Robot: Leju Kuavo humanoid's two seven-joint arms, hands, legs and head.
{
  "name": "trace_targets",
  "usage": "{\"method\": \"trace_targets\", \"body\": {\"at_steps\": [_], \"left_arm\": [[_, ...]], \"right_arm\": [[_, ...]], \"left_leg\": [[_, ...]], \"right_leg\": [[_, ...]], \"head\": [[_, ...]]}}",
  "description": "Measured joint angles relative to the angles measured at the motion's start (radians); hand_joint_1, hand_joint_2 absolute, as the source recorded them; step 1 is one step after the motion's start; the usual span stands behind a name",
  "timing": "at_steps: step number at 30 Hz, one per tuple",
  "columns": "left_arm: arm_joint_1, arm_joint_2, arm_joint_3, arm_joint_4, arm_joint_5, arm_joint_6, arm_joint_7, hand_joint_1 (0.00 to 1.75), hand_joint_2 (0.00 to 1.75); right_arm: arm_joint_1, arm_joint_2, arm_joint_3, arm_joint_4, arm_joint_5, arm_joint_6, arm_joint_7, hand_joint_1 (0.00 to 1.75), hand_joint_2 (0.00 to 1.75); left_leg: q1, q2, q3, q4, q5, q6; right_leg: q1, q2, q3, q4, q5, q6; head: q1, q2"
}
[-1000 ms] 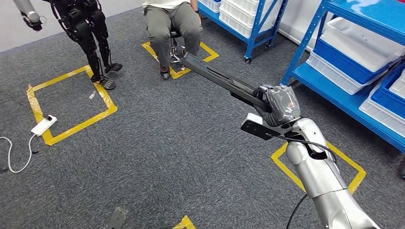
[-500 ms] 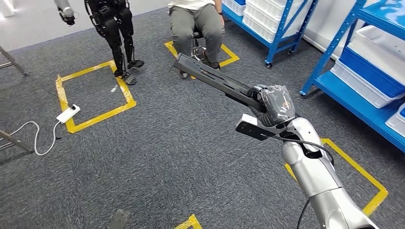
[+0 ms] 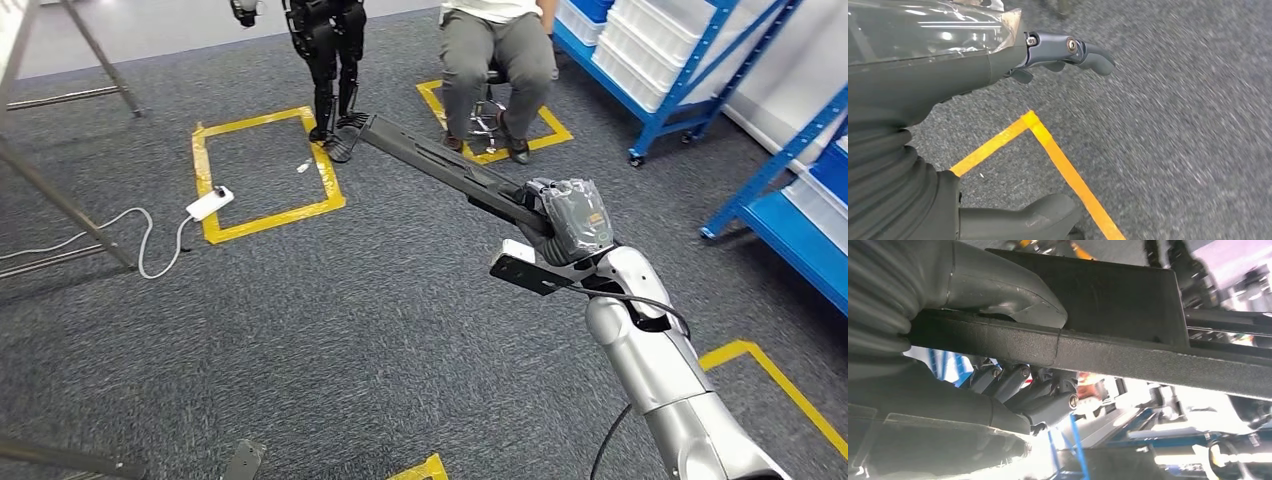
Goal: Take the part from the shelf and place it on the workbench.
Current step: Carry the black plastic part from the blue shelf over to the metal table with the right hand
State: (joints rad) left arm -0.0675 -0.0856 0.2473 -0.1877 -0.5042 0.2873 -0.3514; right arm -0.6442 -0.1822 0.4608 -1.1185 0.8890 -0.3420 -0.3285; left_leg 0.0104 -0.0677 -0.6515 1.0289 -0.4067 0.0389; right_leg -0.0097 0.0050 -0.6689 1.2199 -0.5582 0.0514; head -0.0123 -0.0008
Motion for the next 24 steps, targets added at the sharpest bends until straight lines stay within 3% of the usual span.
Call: {"method": "trace_targets", "body": {"at_steps": [2, 3, 5, 6, 8, 9, 11, 13, 14, 17, 19, 21, 22, 24], "left_arm": [[0.0, 0.0, 0.001, 0.0, 0.0, 0.0, 0.0, 0.0, 1.75], [0.001, 0.0, 0.002, 0.0, 0.0, 0.001, 0.0, 0.0, 1.75], [0.003, 0.0, 0.003, 0.0, -0.001, -0.001, 0.0, 0.0, 1.75], [0.005, 0.001, 0.003, 0.0, -0.003, -0.002, -0.001, 0.0, 1.75], [0.008, 0.003, 0.003, 0.0, -0.007, -0.003, -0.001, 0.0, 1.75], [0.008, 0.004, 0.003, 0.0, -0.007, -0.003, -0.001, 0.0, 1.75], [0.007, 0.004, 0.003, 0.0, -0.007, -0.003, -0.001, 0.0, 1.75], [0.007, 0.004, 0.003, 0.0, -0.007, -0.004, -0.001, 0.0, 1.75], [0.007, 0.004, 0.003, 0.0, -0.008, -0.005, -0.001, 0.0, 1.75], [0.006, 0.005, 0.004, 0.0, -0.008, -0.004, -0.001, 0.0, 1.75], [0.004, 0.005, 0.004, 0.0, -0.007, -0.002, 0.0, 0.0, 1.75], [0.003, 0.005, 0.004, 0.0, -0.007, -0.003, 0.001, 0.0, 1.75], [0.004, 0.005, 0.004, 0.0, -0.008, -0.003, 0.001, 0.0, 1.75], [0.003, 0.007, 0.005, 0.0, -0.01, -0.003, 0.001, 0.0, 1.75]], "right_arm": [[-0.001, 0.0, 0.003, 0.0, -0.002, 0.0, 0.001, 1.71, 1.75], [-0.001, 0.0, 0.003, 0.0, -0.003, 0.0, 0.002, 1.71, 1.75], [-0.002, 0.002, 0.006, 0.0, -0.003, 0.0, 0.003, 1.71, 1.75], [-0.002, 0.004, 0.008, 0.0, -0.003, -0.001, 0.003, 1.71, 1.75], [-0.003, 0.008, 0.011, 0.0, -0.002, -0.002, 0.004, 1.71, 1.75], [-0.003, 0.009, 0.012, 0.0, -0.002, -0.002, 0.004, 1.71, 1.75], [-0.003, 0.011, 0.013, 0.001, -0.001, -0.003, 0.004, 1.71, 1.75], [-0.001, 0.013, 0.015, 0.001, 0.002, -0.003, 0.004, 1.71, 1.75], [0.0, 0.014, 0.017, 0.001, 0.004, -0.003, 0.004, 1.71, 1.75], [0.0, 0.019, 0.02, 0.001, 0.007, -0.003, 0.005, 1.71, 1.75], [-0.001, 0.021, 0.021, 0.001, 0.008, -0.004, 0.005, 1.71, 1.75], [-0.002, 0.023, 0.023, 0.001, 0.009, -0.004, 0.006, 1.71, 1.75], [-0.001, 0.024, 0.024, 0.0, 0.01, -0.004, 0.006, 1.71, 1.75], [0.0, 0.024, 0.025, 0.0, 0.012, -0.004, 0.007, 1.71, 1.75]], "left_leg": [[-0.003, -0.021, 0.0, 0.001, 0.001, -0.002], [-0.004, -0.029, -0.001, 0.001, 0.002, -0.004], [-0.006, -0.044, -0.004, -0.001, 0.006, -0.012], [-0.005, -0.049, -0.007, -0.002, 0.008, -0.017], [-0.007, -0.023, -0.022, 0.025, -0.011, -0.026], [-0.007, 0.001, -0.042, 0.066, -0.038, -0.03], [-0.003, 0.044, -0.101, 0.192, -0.103, -0.041], [0.006, 0.057, -0.141, 0.273, -0.126, -0.051], [0.011, 0.062, -0.135, 0.263, -0.112, -0.056], [0.02, 0.104, -0.034, 0.079, -0.031, -0.063], [0.016, 0.116, 0.001, 0.012, -0.015, -0.054], [0.007, 0.096, 0.001, 0.007, -0.013, -0.038], [0.005, 0.087, 0.002, 0.003, -0.011, -0.03], [0.005, 0.07, 0.007, -0.004, -0.005, -0.012]], "right_leg": [[0.004, 0.027, 0.063, -0.138, 0.055, -0.005], [0.007, 0.036, 0.084, -0.18, 0.071, -0.011], [0.016, 0.034, 0.094, -0.199, 0.081, -0.025], [0.01, 0.026, 0.096, -0.203, 0.085, -0.032], [0.0, 0.009, 0.101, -0.213, 0.093, -0.048], [-0.005, 0.0, 0.104, -0.217, 0.096, -0.056], [-0.001, -0.018, 0.104, -0.218, 0.096, -0.065], [0.0, -0.037, 0.104, -0.217, 0.095, -0.065], [0.0, -0.046, 0.104, -0.217, 0.094, -0.064], [0.001, -0.069, 0.106, -0.21, 0.084, -0.051], [0.01, -0.082, 0.108, -0.206, 0.076, -0.038], [0.015, -0.098, 0.11, -0.207, 0.073, -0.027], [0.014, -0.097, 0.109, -0.202, 0.067, -0.023], [0.006, -0.067, 0.084, -0.148, 0.036, -0.019]], "head": [[0.0, 0.0], [0.0, 0.0], [0.0, 0.0], [-0.001, 0.0], [-0.003, 0.0], [-0.006, 0.0], [-0.009, 0.0], [-0.008, 0.0], [-0.009, 0.0], [-0.009, 0.0], [-0.005, 0.0], [0.0, 0.0], [0.0, 0.0], [0.001, 0.0]]}}
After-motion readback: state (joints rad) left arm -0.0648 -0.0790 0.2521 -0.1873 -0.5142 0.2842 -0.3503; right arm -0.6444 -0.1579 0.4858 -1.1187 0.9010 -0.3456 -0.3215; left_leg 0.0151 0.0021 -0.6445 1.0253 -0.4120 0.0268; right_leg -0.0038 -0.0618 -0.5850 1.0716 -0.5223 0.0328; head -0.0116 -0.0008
